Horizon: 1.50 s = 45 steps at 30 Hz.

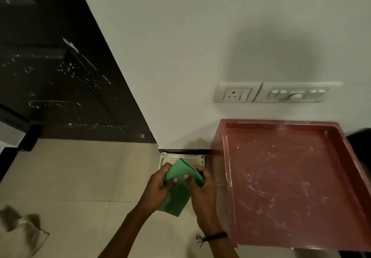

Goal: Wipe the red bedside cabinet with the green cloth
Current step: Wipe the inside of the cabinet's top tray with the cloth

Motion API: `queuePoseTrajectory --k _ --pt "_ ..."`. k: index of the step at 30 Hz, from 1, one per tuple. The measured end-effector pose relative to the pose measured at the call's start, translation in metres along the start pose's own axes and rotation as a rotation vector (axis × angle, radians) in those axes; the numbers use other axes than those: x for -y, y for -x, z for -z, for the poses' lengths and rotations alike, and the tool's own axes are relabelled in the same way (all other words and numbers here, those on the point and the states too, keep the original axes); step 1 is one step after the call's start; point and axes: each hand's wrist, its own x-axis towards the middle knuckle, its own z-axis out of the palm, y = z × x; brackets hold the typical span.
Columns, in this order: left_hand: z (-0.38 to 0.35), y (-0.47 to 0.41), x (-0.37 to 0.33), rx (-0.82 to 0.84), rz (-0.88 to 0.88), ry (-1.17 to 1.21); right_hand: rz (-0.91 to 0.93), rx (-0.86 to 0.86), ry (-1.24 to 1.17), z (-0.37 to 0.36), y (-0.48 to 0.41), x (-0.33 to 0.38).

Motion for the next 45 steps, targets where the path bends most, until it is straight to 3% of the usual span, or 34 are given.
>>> queuePoseTrajectory --k 9,14,23,29,34,41,45 --pt "-0.026 0.023 -0.087 0.013 0.067 0.242 0.086 0.173 -0.035 0.053 0.034 0.067" --pt "-0.061 0.025 -0.124 0.057 -0.030 0.357 0.201 0.210 -0.012 0.103 0.031 0.080" --pt "-0.143 0.008 -0.170 0.181 0.189 0.595 0.288 0.287 0.545 0.216 0.008 0.105" --pt "-0.187 -0.007 -0.179 0.222 0.186 0.378 0.323 0.404 0.727 0.270 -0.008 0.109" --pt "-0.207 -0.014 -0.181 0.159 0.190 0.391 0.212 0.517 0.528 0.293 -0.025 0.108" --pt "-0.214 -0.015 -0.183 0.107 0.447 0.673 0.059 0.637 0.404 0.293 -0.040 0.094" --pt "-0.207 -0.009 -0.176 0.103 0.477 0.725 -0.040 0.401 0.190 0.281 -0.042 0.078"
